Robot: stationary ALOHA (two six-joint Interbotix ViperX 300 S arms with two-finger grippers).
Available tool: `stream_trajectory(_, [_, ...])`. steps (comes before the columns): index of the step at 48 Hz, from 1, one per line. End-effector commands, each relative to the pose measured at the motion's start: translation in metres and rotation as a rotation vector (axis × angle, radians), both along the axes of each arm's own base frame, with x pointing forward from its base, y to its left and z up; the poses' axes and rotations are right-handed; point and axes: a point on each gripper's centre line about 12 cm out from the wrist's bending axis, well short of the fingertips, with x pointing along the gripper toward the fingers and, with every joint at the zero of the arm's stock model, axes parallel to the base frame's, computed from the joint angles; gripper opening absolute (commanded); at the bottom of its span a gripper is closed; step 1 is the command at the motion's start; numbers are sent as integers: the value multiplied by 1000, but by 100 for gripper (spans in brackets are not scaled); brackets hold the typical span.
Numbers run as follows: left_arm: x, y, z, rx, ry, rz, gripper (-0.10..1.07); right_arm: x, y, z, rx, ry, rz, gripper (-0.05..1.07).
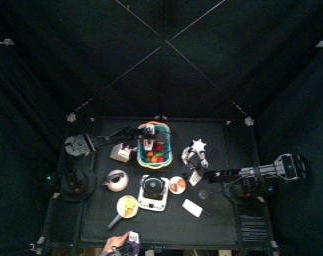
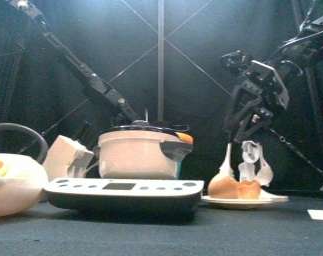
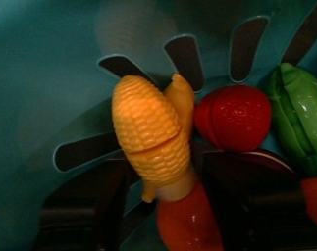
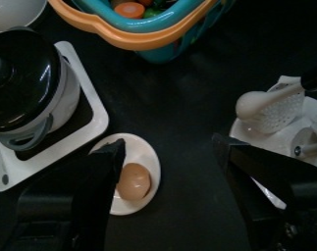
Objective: Grab corn
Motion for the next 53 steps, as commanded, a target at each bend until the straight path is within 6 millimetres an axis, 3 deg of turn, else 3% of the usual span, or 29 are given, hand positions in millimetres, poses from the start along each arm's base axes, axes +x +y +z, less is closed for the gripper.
stream_trajectory(1, [5,4,24,27,-52,7,74,3,0,6,3,-21,0,100])
stream_trajectory(9, [6,2,37,19,-89,18,74,3,2,6,3,-22,6,100])
stream_trajectory(28, [14,1,44,-31,-142,54,80,2,1,4,2,-15,5,100])
stream_trajectory(53, [5,-7,51,-31,-143,51,77,2,2,4,4,-16,5,100])
